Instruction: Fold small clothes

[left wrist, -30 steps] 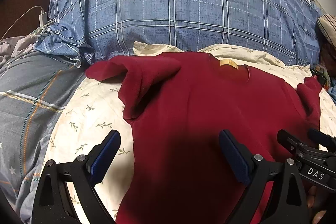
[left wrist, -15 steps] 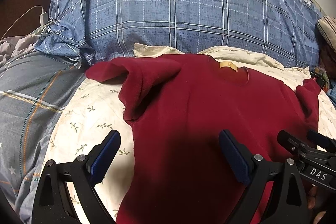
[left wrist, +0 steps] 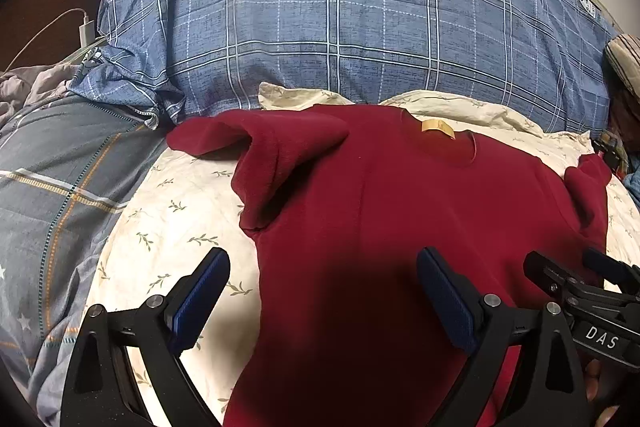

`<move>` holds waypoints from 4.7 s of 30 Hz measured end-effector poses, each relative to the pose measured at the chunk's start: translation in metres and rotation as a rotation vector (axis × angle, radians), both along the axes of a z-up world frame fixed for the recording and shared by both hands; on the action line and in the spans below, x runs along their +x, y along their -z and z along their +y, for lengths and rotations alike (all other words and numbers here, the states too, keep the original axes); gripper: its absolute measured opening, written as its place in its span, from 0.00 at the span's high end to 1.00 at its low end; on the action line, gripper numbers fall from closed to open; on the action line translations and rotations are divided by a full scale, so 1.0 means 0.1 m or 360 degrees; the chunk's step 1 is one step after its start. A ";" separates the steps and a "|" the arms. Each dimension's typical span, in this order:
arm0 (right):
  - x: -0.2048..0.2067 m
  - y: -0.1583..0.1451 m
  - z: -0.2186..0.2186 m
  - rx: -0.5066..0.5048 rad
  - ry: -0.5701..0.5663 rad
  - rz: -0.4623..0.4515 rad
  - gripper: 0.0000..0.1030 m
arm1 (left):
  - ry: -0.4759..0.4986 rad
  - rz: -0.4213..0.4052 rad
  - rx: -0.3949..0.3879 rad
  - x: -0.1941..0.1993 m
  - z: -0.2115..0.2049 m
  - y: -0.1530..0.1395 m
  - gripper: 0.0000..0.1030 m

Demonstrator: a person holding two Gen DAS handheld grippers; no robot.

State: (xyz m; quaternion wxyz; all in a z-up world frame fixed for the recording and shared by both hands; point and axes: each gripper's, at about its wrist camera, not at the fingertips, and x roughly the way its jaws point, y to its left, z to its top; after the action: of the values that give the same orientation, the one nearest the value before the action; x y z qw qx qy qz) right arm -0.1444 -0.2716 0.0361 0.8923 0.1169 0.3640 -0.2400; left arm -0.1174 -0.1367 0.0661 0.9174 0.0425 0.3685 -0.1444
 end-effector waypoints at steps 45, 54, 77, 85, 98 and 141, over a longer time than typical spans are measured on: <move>0.28 0.05 0.08 0.0036 -0.0187 0.0046 0.00 | -0.0494 0.0312 -0.0427 1.83 1.74 -0.01 0.30; 0.34 0.11 0.04 0.0074 -0.0216 0.0075 0.00 | -0.0610 0.0462 -0.0572 2.68 1.83 0.65 0.53; 0.18 0.03 -0.06 0.0228 -0.0199 -0.0024 0.00 | -0.0538 -0.0214 -0.0456 2.06 2.16 -1.14 0.96; -0.16 -0.26 -0.57 0.0267 -0.0011 -0.0178 0.00 | 0.0088 -0.0269 -0.0542 1.14 0.88 -1.57 0.98; -0.43 -0.44 -0.78 0.0256 -0.0029 -0.0187 0.00 | 0.0314 0.0187 -0.0392 1.03 -0.11 -0.41 0.73; 0.71 -0.81 -0.84 0.0368 -0.0315 -0.0447 0.93 | -0.0326 0.0029 -0.0552 0.85 1.51 -0.17 0.52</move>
State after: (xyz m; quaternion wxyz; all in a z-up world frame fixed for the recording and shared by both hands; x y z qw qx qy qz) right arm -0.0730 -0.3554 0.1167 0.9341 0.2145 0.2709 -0.0892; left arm -0.0323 0.0139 0.0830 0.9175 -0.1551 0.3487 -0.1119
